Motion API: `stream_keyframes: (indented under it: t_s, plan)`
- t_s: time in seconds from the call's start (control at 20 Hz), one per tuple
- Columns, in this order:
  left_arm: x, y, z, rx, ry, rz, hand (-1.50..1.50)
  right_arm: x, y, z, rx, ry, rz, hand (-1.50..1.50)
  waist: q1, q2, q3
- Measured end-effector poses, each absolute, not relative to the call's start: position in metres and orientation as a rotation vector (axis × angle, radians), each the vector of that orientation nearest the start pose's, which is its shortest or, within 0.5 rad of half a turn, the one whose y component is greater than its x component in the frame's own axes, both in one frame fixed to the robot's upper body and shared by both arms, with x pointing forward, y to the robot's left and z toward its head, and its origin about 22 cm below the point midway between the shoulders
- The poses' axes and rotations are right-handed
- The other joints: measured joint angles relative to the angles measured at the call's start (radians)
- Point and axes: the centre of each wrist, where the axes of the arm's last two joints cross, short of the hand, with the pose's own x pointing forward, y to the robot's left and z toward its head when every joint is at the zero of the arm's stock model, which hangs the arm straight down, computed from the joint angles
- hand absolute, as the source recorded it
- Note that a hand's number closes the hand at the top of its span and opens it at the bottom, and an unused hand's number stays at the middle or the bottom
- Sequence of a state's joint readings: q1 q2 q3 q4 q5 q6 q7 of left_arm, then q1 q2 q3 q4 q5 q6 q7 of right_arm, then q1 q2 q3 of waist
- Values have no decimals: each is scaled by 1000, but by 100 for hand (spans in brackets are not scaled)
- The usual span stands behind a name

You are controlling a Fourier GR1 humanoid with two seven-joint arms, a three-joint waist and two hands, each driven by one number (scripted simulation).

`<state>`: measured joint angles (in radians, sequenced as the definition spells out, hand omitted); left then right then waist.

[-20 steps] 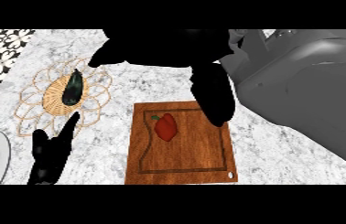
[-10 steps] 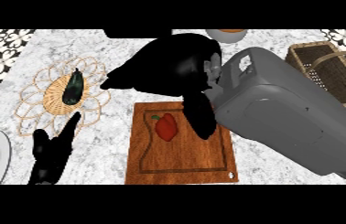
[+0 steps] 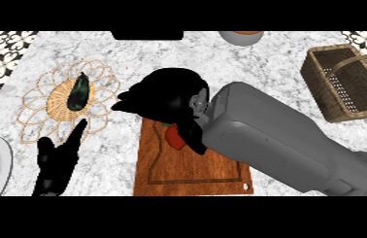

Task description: Pick the bell pepper from the cutting board and place it in the basket

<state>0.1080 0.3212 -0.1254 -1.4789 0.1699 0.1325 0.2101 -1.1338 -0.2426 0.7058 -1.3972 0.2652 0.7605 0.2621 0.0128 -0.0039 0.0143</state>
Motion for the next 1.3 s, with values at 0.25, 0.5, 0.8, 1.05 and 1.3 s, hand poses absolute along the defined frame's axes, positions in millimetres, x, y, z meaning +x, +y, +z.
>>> stream_keyframes:
  t_s: [0.25, 0.5, 0.8, 1.05, 1.3]
  plan:
    - [209, 294, -28, 175, -1143, -51, 0, 314, -10, 193, -166, -1375, 2195, -150, -1, 0, 0]
    - [209, 292, -27, 177, -1136, -47, 0, 318, -15, 166, -154, -1373, 2197, -150, -1, 0, 0]
    - [209, 297, -30, 161, -1140, -58, 0, 323, -19, 152, -165, -1390, 2193, -150, -5, -3, 2]
    - [206, 294, -28, 178, -1142, -55, 0, 324, -16, 131, -159, -1399, 2175, -150, -3, -2, 1]
    - [208, 293, -28, 181, -1134, -56, 0, 325, -14, 114, -151, -1402, 2181, -150, -3, -2, 1]
